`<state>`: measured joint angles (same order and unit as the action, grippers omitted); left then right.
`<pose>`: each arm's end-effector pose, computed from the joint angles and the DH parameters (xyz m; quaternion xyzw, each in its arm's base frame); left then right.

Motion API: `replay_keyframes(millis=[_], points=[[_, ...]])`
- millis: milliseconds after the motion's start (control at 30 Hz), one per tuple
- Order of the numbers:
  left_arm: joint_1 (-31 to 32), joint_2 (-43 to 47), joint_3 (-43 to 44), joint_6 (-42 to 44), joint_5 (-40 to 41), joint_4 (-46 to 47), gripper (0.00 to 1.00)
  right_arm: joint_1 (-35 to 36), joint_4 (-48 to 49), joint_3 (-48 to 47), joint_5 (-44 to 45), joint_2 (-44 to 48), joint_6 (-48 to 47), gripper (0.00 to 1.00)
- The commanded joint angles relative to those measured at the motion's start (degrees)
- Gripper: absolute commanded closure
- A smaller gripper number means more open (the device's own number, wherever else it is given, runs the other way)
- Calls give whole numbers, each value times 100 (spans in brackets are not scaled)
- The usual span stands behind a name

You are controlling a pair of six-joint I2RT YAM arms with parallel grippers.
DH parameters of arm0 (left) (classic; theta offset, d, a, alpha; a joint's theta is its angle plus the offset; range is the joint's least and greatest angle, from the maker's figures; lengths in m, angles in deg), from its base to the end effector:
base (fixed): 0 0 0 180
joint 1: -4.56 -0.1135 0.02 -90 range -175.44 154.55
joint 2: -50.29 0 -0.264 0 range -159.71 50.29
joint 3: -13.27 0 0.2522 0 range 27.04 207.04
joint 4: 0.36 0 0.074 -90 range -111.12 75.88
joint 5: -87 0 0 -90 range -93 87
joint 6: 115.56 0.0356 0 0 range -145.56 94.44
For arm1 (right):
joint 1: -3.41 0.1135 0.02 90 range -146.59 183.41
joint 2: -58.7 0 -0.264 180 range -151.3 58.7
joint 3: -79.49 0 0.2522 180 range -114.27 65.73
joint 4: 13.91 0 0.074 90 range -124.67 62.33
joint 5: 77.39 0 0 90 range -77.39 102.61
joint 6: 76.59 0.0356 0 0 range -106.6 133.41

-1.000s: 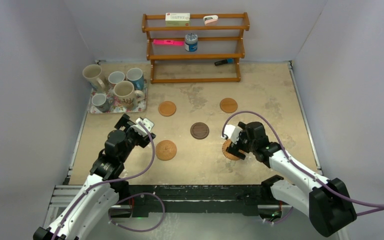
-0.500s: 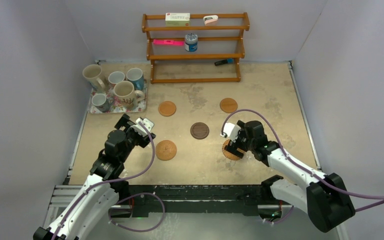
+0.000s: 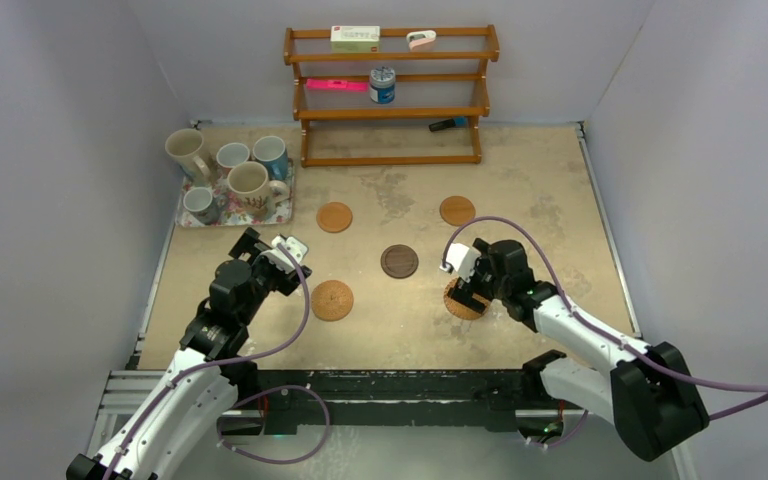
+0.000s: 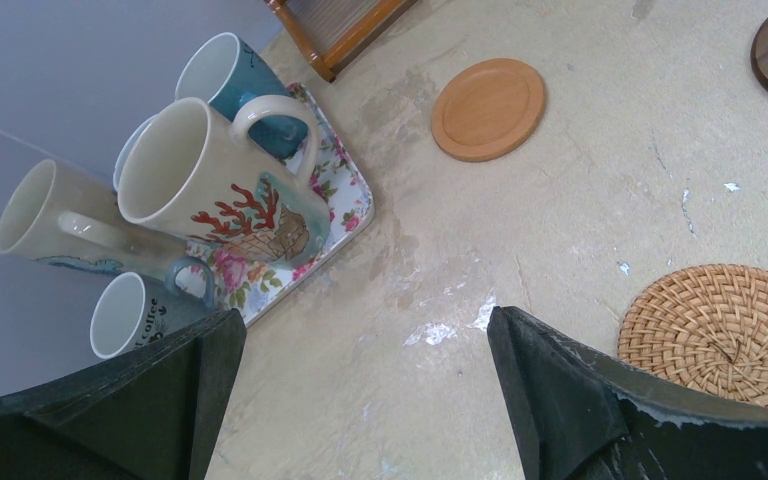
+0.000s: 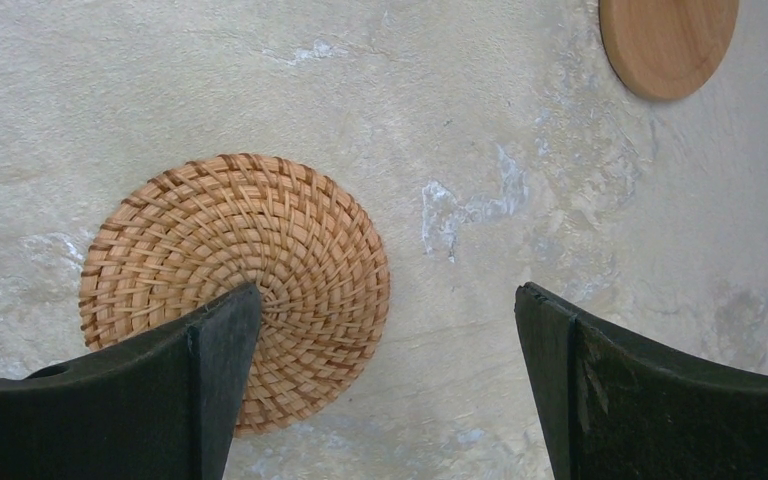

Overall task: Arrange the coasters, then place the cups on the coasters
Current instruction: Move the coaster to the center of the board.

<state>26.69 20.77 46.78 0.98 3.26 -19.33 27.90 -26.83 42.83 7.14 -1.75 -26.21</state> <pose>0.1381 -0.0520 0.2329 0.2961 0.7354 0.0667 0.6059 0.1882 0.0894 0.1760 -0.4920 0.7453 -0.0167 0.4497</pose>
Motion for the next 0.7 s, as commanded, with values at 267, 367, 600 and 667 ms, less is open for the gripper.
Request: replay_keyframes(millis=[267, 367, 600, 667], points=[[-33, 51, -73, -53, 37, 197, 0, 12, 250, -51, 114, -196, 86, 1], [-38, 47, -68, -57, 33, 196, 0, 13, 283, -42, 130, -243, 77, 1], [-33, 36, -68, -59, 34, 198, 0, 16, 223, -78, 194, -124, 77, 1], [-33, 27, -68, -58, 34, 211, 0, 13, 179, -106, 248, -6, 81, 1]])
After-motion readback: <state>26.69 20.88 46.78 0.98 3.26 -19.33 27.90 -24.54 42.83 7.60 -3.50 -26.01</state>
